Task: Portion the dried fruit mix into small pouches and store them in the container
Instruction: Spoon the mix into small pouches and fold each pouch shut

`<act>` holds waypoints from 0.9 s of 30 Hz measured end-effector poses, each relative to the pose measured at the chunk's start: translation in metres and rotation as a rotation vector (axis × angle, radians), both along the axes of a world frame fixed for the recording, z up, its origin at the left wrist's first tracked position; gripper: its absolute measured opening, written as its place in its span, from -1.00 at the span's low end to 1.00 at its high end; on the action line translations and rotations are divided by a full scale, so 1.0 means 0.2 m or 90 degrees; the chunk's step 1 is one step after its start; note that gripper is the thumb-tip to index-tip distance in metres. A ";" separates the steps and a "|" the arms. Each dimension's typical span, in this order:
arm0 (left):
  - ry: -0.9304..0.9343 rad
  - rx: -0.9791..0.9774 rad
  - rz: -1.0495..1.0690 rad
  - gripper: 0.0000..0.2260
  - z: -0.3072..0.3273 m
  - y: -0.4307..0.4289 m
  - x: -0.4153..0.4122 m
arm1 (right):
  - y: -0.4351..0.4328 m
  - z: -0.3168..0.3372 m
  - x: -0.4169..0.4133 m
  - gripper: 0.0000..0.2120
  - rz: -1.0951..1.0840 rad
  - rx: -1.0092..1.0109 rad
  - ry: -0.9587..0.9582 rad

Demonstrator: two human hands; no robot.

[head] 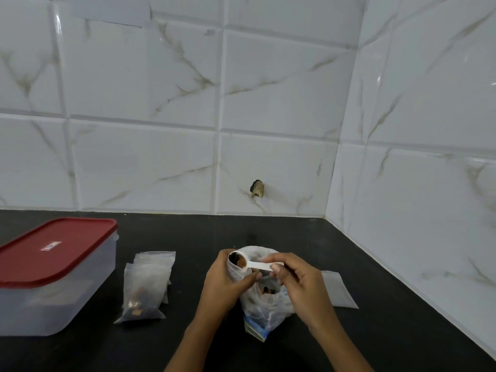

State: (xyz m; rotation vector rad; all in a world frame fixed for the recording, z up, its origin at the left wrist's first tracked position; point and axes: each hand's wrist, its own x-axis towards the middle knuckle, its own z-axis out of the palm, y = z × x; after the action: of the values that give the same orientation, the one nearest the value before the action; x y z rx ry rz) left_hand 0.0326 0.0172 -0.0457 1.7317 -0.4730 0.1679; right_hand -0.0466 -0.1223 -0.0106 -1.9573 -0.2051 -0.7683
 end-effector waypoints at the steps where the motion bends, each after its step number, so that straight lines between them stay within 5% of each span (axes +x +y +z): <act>1: 0.002 -0.012 -0.004 -0.63 0.00 0.00 -0.01 | 0.00 -0.01 0.01 -0.81 -0.015 -0.068 -0.043; 7: 0.019 -0.074 -0.010 -0.63 0.02 0.01 -0.04 | -0.01 -0.02 0.03 -0.74 -0.068 -0.249 -0.180; 17: 0.017 -0.082 -0.013 -0.61 0.02 0.01 -0.05 | 0.01 -0.01 0.01 -0.75 -0.118 -0.295 -0.210; 19: 0.022 -0.083 -0.008 -0.62 0.02 0.00 -0.05 | 0.01 -0.01 0.00 -0.77 -0.110 -0.235 -0.176; 24: 0.041 0.009 0.035 -0.63 0.01 0.00 -0.02 | 0.00 0.02 -0.04 -0.69 -0.068 0.159 0.081; 27: 0.043 0.094 0.074 -0.52 0.00 0.00 -0.02 | -0.01 0.03 -0.04 -0.77 -0.075 0.286 0.116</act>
State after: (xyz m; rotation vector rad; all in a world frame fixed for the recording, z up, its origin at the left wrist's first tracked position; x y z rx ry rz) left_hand 0.0286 0.0178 -0.0452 1.9047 -0.3419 0.1604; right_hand -0.0554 -0.1240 -0.0053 -1.6057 0.1819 -0.6409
